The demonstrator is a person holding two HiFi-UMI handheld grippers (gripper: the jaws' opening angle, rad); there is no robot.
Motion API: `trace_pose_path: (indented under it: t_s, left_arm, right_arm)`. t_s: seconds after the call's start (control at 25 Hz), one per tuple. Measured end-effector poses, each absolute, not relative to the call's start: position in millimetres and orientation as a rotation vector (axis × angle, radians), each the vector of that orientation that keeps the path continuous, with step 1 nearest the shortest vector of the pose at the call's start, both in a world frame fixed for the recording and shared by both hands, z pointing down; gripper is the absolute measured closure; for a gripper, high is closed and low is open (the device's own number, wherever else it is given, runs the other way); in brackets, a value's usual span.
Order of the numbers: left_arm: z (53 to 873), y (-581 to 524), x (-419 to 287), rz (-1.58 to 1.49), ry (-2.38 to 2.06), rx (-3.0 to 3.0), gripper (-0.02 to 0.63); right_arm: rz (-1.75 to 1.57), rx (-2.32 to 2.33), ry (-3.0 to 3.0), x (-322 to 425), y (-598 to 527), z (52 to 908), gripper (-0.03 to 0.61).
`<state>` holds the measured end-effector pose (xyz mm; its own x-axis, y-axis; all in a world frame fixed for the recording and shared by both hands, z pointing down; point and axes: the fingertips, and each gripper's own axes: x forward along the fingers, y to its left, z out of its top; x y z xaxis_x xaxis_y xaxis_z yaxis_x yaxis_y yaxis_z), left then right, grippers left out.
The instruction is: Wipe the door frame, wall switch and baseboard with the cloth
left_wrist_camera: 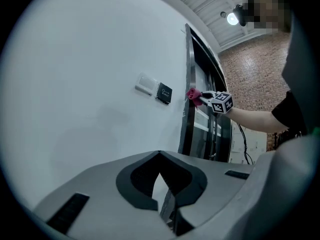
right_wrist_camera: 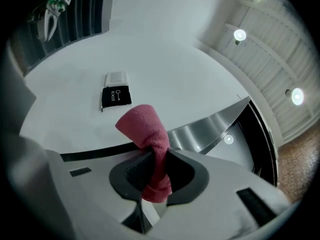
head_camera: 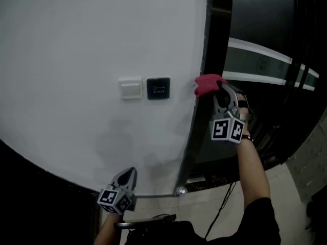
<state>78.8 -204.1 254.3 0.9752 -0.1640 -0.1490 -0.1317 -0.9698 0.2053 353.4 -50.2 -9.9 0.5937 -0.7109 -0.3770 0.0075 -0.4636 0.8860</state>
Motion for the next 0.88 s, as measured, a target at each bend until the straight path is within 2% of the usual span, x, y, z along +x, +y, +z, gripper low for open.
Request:
trace_pose_path:
  t_s: [0.88]
  left_arm:
    - [270.7,-198.5,87.0,-0.178,-0.213,2.918,0.611]
  right_arm:
    - [-0.774,1.750,-0.659,371.1,-69.3,137.5,0.512]
